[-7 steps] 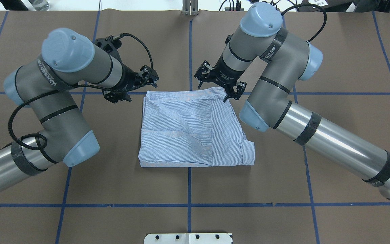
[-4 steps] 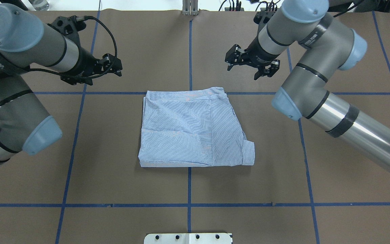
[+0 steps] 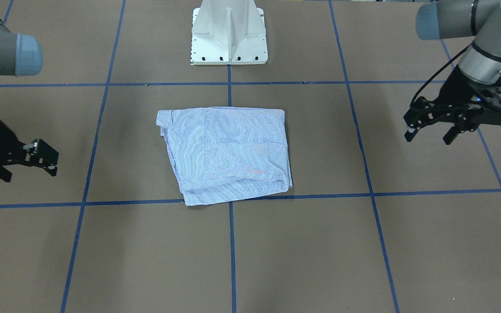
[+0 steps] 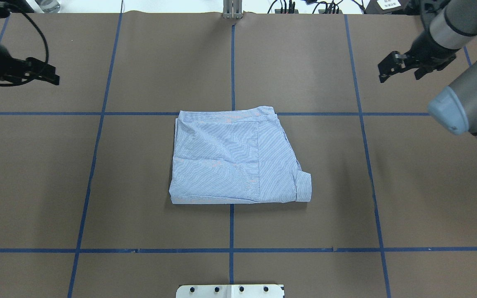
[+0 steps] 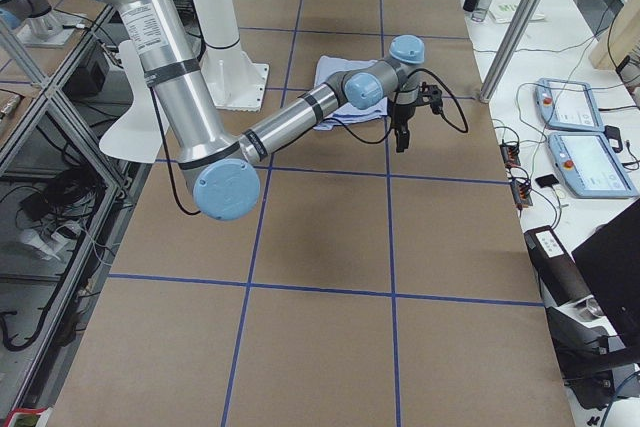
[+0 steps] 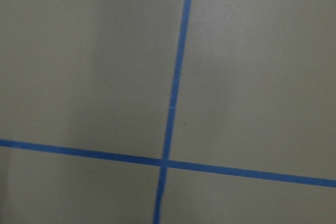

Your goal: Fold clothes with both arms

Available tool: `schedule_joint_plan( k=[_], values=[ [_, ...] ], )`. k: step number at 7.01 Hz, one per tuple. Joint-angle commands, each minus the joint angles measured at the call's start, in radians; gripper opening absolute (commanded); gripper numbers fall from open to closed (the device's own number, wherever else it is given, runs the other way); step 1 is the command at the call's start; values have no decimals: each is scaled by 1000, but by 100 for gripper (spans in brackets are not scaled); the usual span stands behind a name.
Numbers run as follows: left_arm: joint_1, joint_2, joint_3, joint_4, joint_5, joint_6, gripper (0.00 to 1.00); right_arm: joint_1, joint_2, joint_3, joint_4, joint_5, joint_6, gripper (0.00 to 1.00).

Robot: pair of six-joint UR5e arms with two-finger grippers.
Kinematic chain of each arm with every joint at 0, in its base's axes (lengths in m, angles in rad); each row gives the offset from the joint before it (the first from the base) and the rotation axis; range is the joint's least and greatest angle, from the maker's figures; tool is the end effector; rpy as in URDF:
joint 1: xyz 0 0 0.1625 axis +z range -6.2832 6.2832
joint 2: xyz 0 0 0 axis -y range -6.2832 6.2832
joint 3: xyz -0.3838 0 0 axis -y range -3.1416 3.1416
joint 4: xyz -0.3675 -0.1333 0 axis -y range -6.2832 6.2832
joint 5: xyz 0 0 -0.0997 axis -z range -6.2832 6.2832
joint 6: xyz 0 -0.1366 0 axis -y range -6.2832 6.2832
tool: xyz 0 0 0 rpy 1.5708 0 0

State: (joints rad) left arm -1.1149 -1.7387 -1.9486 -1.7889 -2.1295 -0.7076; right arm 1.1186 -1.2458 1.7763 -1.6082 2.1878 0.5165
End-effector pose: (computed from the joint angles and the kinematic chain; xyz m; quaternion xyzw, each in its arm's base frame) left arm 0.1788 -0.5030 0.3649 0.1587 0.4106 -0.0100 0.8978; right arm -0.2047 -0.5455 0.3912 0.0687 -0.3689 -0.0444 0.9259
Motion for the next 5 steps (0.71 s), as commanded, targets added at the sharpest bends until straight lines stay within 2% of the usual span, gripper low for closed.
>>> schedule_joint_plan(
  k=[1,3,5],
  values=[
    [-188,143,10,8,-87,351,99,178,-203,41,-24,74,-325,100],
    [-392,214,101,0,-217,518,99,361,-366,40,-30,138,-574,100],
    [-427,225,116,-9,-211,519,100,407,-400,35,-19,144,-581,100]
  ],
)
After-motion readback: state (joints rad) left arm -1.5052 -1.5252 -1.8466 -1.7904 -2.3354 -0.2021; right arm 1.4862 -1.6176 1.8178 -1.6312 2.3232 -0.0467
